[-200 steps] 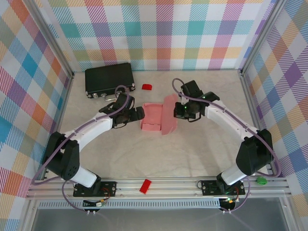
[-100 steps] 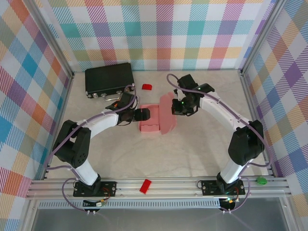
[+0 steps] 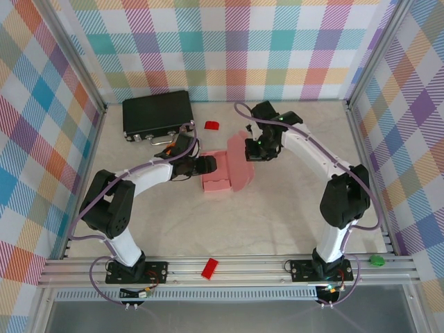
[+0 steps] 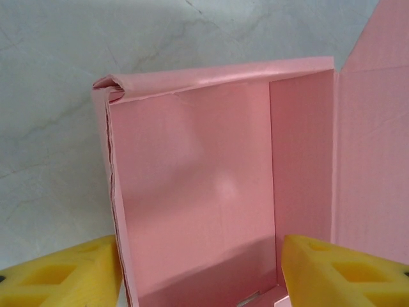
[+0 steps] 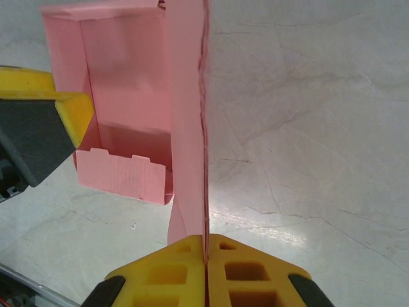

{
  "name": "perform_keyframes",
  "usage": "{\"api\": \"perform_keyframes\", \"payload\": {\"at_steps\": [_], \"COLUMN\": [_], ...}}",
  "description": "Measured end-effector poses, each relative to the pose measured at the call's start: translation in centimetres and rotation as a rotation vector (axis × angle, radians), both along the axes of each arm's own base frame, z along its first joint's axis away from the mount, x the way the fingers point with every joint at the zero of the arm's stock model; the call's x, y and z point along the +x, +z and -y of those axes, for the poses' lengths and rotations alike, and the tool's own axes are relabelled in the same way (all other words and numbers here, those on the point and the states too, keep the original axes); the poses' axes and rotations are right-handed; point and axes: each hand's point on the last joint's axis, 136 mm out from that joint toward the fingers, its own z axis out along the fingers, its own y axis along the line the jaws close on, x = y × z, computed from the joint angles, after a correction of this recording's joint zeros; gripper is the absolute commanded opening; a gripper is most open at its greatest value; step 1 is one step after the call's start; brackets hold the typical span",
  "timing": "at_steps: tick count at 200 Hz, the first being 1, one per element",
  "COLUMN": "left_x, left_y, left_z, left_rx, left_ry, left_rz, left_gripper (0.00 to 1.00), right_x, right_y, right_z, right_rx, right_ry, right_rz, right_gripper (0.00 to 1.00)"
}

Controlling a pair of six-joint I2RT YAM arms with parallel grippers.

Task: Fold the paper box

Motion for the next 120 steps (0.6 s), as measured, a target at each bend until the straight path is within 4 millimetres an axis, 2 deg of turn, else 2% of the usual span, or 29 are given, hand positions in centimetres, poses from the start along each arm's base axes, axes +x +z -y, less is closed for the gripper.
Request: {"api": "perform_keyframes", "payload": {"at_steps": [62,95,120], "left_x": [-2.3,-3.1,-3.2], "left_y": [-1.6,-0.7,-0.2], "left_z": [0.9,2.6,3.6], "left_rx": [-0.076,-0.137,-0.179], "left_ry": [0.032,0.021,0.012], "left_rz": [-0.082,-0.074,-0.068], "left_gripper": [0.63,0.64,0.63], "right_x": [1.4,1.7,2.0], "right_y": [0.3,0.0,0.5], "right_z": [-0.3,-0.1,0.1], "right_rx": [-0.028,-0.054,-0.065], "right_ry": [0.023,0.033,0.033], "right_rz": [0.024,0.025,0.041], "right_gripper": [0.22,0.32,0.41]}}
